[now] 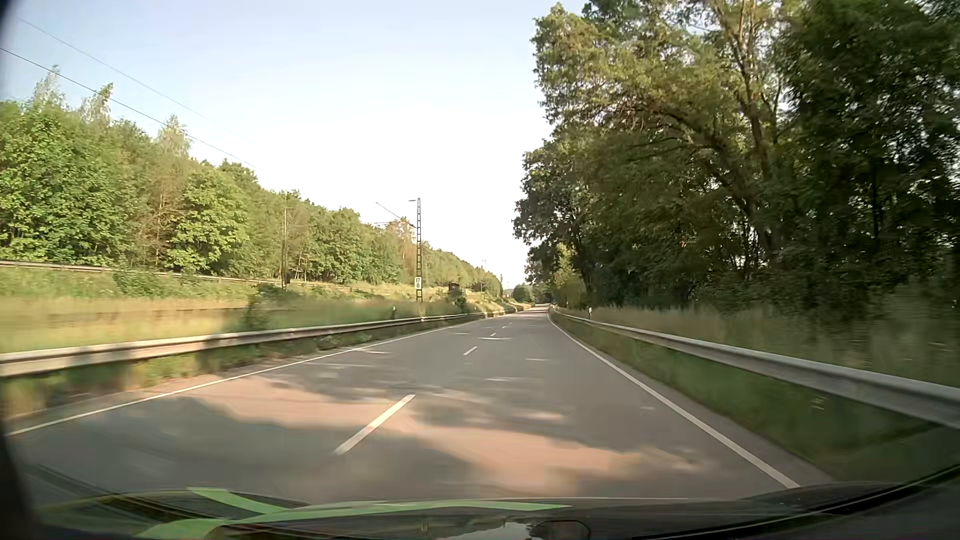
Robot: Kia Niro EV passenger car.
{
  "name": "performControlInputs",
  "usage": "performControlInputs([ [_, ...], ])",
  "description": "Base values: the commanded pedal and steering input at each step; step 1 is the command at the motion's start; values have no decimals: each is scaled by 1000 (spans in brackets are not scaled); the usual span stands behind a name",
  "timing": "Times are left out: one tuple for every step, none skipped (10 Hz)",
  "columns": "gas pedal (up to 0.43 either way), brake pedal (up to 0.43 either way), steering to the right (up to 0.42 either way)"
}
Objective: Follow the waypoints while adhering to traffic rules and regulations
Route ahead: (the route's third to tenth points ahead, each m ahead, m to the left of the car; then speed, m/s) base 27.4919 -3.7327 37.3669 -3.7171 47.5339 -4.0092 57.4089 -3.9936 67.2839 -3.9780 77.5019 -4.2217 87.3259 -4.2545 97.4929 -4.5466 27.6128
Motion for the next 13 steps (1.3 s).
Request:
performControlInputs([
  [248,0,4],
  [248,0,4],
  [248,0,5],
  [248,0,5],
  [248,0,5],
  [248,0,5],
  [248,0,5],
  [248,0,5],
  [260,0,5],
  [268,0,5],
  [280,0,4],
  [280,0,4],
  [280,0,3],
])
